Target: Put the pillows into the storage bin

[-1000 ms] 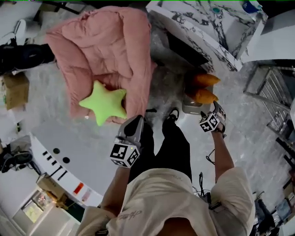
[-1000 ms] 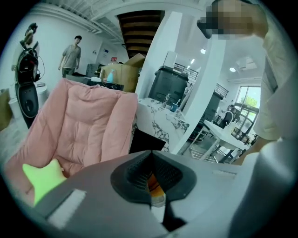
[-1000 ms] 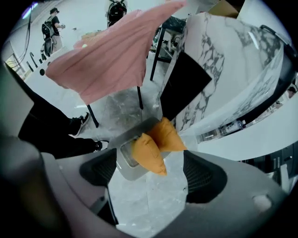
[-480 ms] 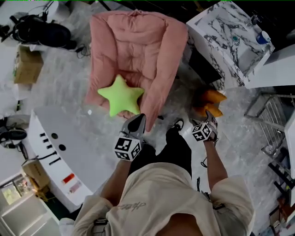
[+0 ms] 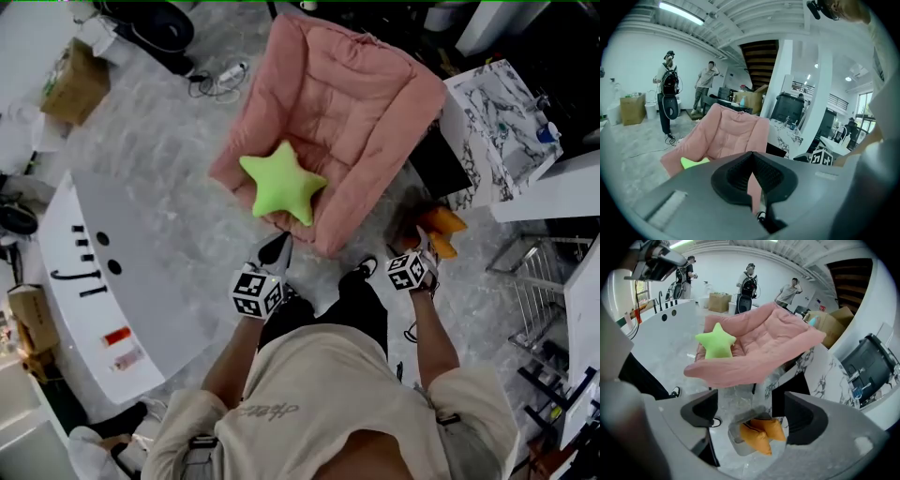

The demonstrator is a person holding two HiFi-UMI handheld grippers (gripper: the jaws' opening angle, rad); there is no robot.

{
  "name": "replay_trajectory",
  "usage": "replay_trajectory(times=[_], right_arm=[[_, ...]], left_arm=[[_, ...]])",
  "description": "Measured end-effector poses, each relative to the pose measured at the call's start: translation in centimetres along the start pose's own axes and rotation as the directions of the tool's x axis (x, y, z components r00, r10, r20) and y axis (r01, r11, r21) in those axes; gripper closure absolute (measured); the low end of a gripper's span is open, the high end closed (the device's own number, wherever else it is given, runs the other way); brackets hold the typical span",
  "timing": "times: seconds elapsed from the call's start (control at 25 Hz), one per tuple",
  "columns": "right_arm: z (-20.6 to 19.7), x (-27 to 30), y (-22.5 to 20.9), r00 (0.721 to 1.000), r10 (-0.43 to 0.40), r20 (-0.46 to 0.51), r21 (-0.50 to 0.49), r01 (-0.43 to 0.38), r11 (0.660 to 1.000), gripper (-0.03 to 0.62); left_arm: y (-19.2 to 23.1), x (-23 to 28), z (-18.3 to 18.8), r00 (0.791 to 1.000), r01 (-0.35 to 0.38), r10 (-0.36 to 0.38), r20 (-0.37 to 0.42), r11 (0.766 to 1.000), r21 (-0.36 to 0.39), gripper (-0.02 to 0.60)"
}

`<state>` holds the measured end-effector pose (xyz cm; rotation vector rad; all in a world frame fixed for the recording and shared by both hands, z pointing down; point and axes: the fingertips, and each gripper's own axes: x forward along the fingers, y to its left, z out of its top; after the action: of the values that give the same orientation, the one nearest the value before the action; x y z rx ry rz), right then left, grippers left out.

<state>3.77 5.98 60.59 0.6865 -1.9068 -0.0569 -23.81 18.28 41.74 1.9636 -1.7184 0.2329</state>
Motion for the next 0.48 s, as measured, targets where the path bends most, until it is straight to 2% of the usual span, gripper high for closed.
replay_trajectory(times=[0.24,0.48], right_arm=[[6.4,-2.9,8.9,1.000,0.001,0.026,-0.020,0.000,1.000,0.155],[10.5,-3.7,16.5,0.999,0.031,0.018,-0.098,-0.029,0.995,0.155]], left_arm=[[6.1,-7.9,-1.1,0.999,-0.023,0.022,0.032,1.000,0.013,0.562],[11.7,-13.7,-2.8,0.996,-0.052,0.051,0.070,0.999,0.003,0.561]])
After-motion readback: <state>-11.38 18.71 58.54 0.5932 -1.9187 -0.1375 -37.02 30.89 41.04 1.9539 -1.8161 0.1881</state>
